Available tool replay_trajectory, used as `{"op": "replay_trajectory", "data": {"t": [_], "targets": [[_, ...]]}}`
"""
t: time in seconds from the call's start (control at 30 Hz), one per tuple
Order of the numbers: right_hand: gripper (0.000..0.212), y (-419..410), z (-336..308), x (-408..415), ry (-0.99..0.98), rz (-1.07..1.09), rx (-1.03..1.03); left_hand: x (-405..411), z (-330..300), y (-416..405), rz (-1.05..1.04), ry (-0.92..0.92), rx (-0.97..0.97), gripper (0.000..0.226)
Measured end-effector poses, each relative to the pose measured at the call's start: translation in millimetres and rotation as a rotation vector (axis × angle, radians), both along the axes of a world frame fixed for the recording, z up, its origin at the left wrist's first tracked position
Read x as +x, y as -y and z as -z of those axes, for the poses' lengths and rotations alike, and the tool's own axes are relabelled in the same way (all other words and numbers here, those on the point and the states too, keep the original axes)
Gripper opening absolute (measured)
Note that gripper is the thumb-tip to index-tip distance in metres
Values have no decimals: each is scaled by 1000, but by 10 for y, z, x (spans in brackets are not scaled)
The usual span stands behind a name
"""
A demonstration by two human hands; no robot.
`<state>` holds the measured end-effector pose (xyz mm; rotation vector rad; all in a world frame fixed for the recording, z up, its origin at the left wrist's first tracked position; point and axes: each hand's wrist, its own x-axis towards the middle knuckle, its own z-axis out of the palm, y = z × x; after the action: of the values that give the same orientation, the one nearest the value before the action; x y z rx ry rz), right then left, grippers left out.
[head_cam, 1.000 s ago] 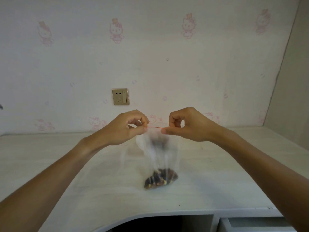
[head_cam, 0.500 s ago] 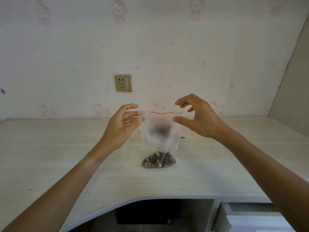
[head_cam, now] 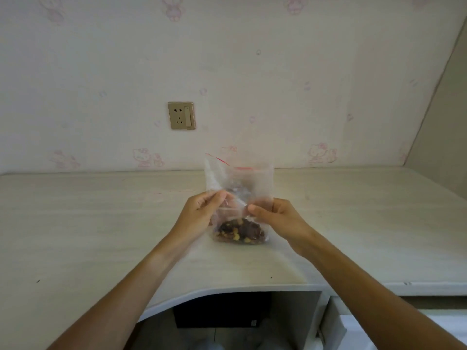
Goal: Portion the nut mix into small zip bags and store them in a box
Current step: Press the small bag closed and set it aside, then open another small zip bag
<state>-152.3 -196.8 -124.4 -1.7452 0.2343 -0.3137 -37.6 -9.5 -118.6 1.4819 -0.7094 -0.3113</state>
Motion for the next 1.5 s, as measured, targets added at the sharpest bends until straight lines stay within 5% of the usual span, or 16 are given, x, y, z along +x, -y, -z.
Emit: {"op": "replay_trajectory", "data": {"t": [0.13, 0.3, 0.63, 0.93, 1.07, 1.17, 1.3, 1.5], "targets": [[28, -14, -6, -60, 76, 53, 139, -46, -45, 126, 28, -14, -94, 23], [41, 336, -89, -258, 137, 214, 227, -31, 118, 360, 97, 113, 13, 21], [35, 1612, -252, 142, 156, 581, 457, 83, 570, 640, 222, 877, 400, 25], [17, 2022, 43, 609, -52, 583, 190, 109, 586, 690, 184, 892, 392, 21], [33, 2103, -24, 433, -81, 589, 10, 103, 598, 681, 200, 870, 393, 16], [53, 2003, -106, 192, -63, 672, -66, 94, 587, 669, 200, 856, 380, 16], [38, 1484, -128, -80, 108, 781, -218, 40, 535, 621, 156, 749, 303, 12], [14, 562, 10, -88, 100, 361, -355, 49, 337, 185, 92, 718, 346, 16]]}}
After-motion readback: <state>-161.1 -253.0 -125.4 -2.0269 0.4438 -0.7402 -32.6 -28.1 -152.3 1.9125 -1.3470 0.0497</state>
